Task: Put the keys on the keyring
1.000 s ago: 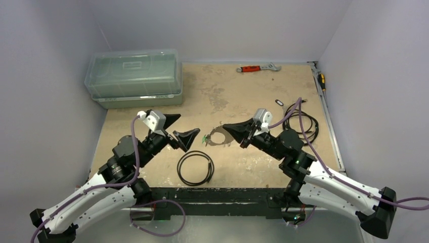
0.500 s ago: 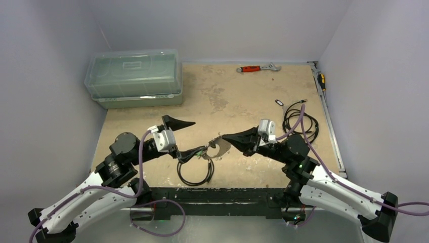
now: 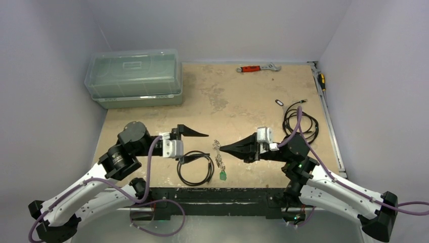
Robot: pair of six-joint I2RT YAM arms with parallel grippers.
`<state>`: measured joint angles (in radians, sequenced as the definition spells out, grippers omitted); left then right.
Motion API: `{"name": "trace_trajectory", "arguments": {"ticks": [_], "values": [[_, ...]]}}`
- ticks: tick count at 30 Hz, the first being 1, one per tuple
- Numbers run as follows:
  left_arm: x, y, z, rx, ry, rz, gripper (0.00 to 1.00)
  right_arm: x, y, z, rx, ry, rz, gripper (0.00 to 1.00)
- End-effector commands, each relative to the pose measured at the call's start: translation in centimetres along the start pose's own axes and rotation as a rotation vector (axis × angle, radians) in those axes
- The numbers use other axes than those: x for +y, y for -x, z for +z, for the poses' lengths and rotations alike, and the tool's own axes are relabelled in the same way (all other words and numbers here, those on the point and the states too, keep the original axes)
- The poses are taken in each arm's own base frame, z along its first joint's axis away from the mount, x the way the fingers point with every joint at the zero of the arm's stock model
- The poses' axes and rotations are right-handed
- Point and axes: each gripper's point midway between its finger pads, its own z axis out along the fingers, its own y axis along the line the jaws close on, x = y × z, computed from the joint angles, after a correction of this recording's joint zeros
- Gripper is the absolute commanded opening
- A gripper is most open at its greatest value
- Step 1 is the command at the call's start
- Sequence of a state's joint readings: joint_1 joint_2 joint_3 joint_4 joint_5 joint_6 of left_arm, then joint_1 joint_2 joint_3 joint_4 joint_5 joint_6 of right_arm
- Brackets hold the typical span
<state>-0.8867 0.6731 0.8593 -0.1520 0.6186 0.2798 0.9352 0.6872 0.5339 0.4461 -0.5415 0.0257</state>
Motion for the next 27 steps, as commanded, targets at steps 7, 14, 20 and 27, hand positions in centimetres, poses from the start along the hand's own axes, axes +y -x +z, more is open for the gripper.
{"name": "trace_trajectory", "arguments": {"ticks": [7, 14, 20, 27], "values": [[-1.4, -1.3, 1.4, 0.018, -0.12, -0.014, 0.5, 0.4, 3.8, 0.2, -0.113, 0.03, -0.067, 0.0], [-1.3, -2.0, 2.0, 0.016, -0.123, -0.042, 0.42, 0.6, 3.8, 0.4, -0.117, 0.042, -0.062, 0.0], [-1.0, -2.3, 2.4, 0.014, -0.114, -0.051, 0.4, 0.7, 3.8, 0.4, -0.116, 0.052, -0.061, 0.0], [-0.7, -2.3, 3.0, 0.001, -0.111, -0.068, 0.27, 0.8, 3.6, 0.5, -0.111, 0.056, -0.056, 0.0]]}}
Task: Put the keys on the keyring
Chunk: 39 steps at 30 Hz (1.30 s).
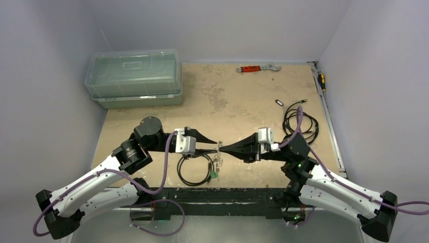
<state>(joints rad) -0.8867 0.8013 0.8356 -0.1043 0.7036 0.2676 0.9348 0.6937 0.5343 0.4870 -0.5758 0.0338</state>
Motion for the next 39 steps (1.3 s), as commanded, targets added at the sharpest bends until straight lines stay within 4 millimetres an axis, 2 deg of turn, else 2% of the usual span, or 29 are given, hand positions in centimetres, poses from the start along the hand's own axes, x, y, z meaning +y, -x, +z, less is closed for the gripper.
{"name": "trace_trajectory", "arguments": {"ticks": [1, 2, 5, 10, 13, 15, 16, 18, 20, 24, 30, 39], "values": [[0.2, 1.1, 0.5, -0.053, -0.006, 0.01, 0.24, 0.2, 2.9, 0.4, -0.082, 0.023, -0.046, 0.0], [0.2, 1.1, 0.5, -0.054, -0.005, 0.008, 0.21, 0.2, 2.8, 0.4, -0.08, 0.025, -0.045, 0.0], [0.4, 1.4, 0.7, -0.076, 0.001, 0.016, 0.0, 0.3, 2.7, 0.5, -0.079, 0.03, -0.043, 0.0], [0.5, 1.0, 0.5, -0.064, 0.018, 0.013, 0.0, 0.1, 2.5, 0.5, -0.076, 0.02, -0.035, 0.0], [0.9, 0.6, 0.0, -0.028, 0.053, 0.019, 0.0, -1.1, 2.2, 0.4, -0.034, -0.046, -0.043, 0.02], [1.1, 0.3, -0.4, 0.004, 0.069, 0.025, 0.0, -2.0, 1.6, 0.2, 0.01, -0.093, -0.062, 0.25], [1.1, 0.2, -0.6, 0.021, 0.074, 0.027, 0.0, -2.4, 1.3, 0.0, 0.03, -0.115, -0.064, 0.31], [1.4, 0.2, -1.0, 0.054, 0.089, 0.038, 0.0, -3.2, 1.0, -0.2, 0.049, -0.157, -0.065, 0.41], [1.7, 0.0, -1.3, 0.084, 0.104, 0.042, 0.0, -3.4, -0.1, 0.2, 0.086, -0.15, -0.056, 0.45], [1.9, 0.2, -1.8, 0.106, 0.127, 0.033, 0.0, -3.3, -1.5, 0.8, 0.157, -0.114, -0.043, 0.44], [2.3, -0.1, -2.2, 0.133, 0.156, 0.028, 0.0, -2.8, -1.8, 1.3, 0.167, -0.07, -0.035, 0.4], [2.3, -0.6, -1.6, 0.134, 0.142, 0.011, 0.0, -2.5, -1.9, 1.9, 0.164, -0.034, -0.033, 0.34]]}}
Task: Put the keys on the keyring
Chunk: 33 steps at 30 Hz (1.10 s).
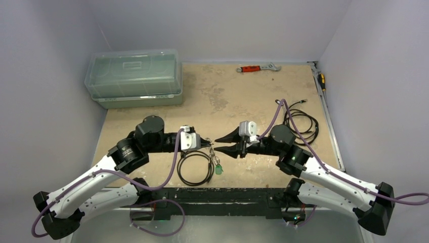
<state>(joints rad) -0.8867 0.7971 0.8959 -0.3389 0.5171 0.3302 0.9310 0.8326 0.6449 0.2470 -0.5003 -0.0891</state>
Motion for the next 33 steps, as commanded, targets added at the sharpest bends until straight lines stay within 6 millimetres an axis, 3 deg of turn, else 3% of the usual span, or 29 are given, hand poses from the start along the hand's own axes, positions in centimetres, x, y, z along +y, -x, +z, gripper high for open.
{"name": "trace_trajectory", "arguments": {"ticks": [1, 6, 23, 33], "values": [[0.6, 2.4, -0.1, -0.062, 0.013, 0.04, 0.0, 0.3, 2.9, 0.4, -0.067, 0.035, -0.048, 0.32], [0.5, 2.2, 0.1, -0.063, 0.008, 0.031, 0.0, 0.1, 2.7, 0.7, -0.059, 0.035, -0.045, 0.24], [0.5, 1.3, 1.1, -0.032, -0.017, -0.006, 0.0, -0.3, 1.4, 1.3, -0.021, 0.024, -0.038, 0.15], [0.2, 0.6, 1.9, -0.011, -0.05, -0.049, 0.0, 0.1, 1.0, 1.5, -0.01, 0.043, -0.036, 0.0]]}}
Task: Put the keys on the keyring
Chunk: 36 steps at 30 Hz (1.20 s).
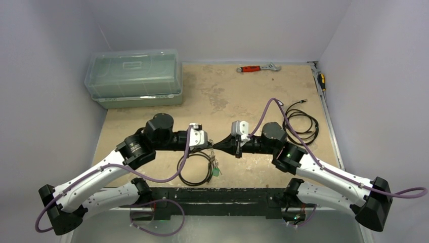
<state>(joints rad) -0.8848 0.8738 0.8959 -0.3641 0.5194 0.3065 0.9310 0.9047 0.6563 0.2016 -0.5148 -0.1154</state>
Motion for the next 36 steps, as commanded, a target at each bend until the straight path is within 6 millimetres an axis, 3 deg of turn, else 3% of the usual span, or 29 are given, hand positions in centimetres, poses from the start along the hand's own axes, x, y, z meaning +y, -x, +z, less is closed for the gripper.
{"name": "trace_trajectory", "arguments": {"ticks": [1, 3, 4, 6, 8, 9, 10, 11, 15, 22, 28, 36], "values": [[0.1, 3.1, 0.3, -0.092, -0.024, 0.027, 0.0, 0.2, 3.8, 0.3, -0.101, 0.017, -0.064, 0.0], [0.1, 3.1, 0.3, -0.092, -0.024, 0.025, 0.0, 0.2, 3.8, 0.2, -0.104, 0.013, -0.066, 0.0], [0.1, 3.1, 0.3, -0.092, -0.022, 0.026, 0.06, 0.1, 3.8, 0.1, -0.106, 0.003, -0.066, 0.0], [0.3, 3.4, -0.1, -0.099, -0.005, 0.031, 0.36, -0.2, 4.0, -0.1, -0.116, -0.02, -0.07, 0.0], [0.5, 4.0, -0.7, -0.115, 0.024, 0.039, 0.59, -0.5, 4.2, -0.4, -0.128, -0.046, -0.073, 0.0], [0.5, 4.4, -1.3, -0.13, 0.039, 0.045, 0.78, -0.6, 4.3, -0.6, -0.137, -0.057, -0.074, 0.0], [0.4, 4.7, -1.8, -0.139, 0.052, 0.051, 0.88, -0.6, 4.5, -0.8, -0.148, -0.066, -0.077, 0.0], [0.4, 5.0, -2.3, -0.151, 0.064, 0.055, 0.93, -0.7, 4.7, -1.0, -0.158, -0.076, -0.078, 0.0], [0.0, 5.7, -3.9, -0.189, 0.092, 0.066, 0.98, -1.0, 5.5, -1.8, -0.196, -0.117, -0.082, 0.0], [0.4, 6.8, -6.0, -0.283, 0.199, -0.019, 0.96, -1.7, 7.1, -3.3, -0.279, -0.199, -0.075, 0.0], [5.3, 5.4, -6.2, -0.265, 0.483, -0.309, 0.99, -4.0, 9.2, -6.2, -0.384, -0.392, -0.044, 0.0], [10.2, 0.1, -2.8, -0.137, 0.738, -0.608, 0.99, -7.3, 10.7, -10.9, -0.459, -0.676, 0.058, 0.0]]}}
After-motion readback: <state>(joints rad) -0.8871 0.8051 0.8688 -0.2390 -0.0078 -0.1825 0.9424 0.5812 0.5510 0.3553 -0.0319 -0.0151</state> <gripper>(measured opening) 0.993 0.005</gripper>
